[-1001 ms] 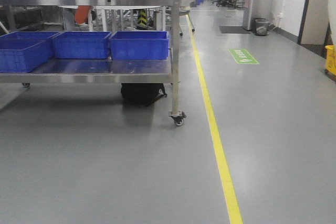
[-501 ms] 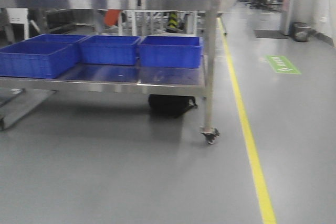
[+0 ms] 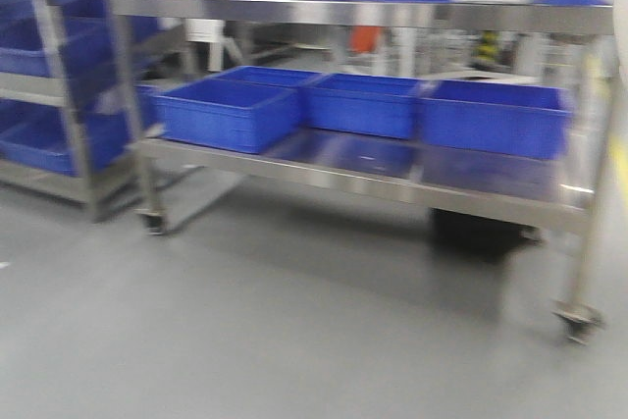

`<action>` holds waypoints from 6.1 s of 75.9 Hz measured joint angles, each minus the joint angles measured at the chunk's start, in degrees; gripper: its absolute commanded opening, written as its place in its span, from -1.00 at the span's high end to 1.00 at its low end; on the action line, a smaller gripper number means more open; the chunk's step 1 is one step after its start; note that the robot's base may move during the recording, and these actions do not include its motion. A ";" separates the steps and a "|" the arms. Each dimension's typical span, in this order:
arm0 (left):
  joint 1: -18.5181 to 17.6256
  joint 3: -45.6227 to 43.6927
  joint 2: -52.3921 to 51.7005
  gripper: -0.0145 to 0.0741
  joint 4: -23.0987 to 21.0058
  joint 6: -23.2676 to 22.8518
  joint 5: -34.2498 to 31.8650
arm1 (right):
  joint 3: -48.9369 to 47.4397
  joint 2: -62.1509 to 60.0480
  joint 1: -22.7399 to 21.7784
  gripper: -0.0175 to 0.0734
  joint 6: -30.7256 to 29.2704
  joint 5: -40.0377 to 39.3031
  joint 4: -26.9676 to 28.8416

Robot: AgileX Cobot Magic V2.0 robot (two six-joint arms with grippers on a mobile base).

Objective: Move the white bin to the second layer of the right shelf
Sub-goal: 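Drive the base along the aisle past the blue crate racks, then drive toward the windows and turn toward the roller shelf rack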

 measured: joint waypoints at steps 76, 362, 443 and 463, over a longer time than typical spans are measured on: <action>0.00 0.00 0.00 0.48 0.00 0.00 0.00 | 0.00 0.00 0.00 0.45 0.00 0.00 0.00; 0.00 0.00 0.00 0.48 0.00 0.00 0.00 | 0.00 0.00 0.00 0.45 0.00 0.12 0.02; 0.00 0.00 0.00 0.48 0.00 0.00 0.00 | 0.00 0.00 0.00 0.45 0.00 0.12 0.02; 0.00 0.00 0.00 0.48 0.00 0.00 0.00 | 0.00 0.00 0.00 0.45 0.00 0.12 0.12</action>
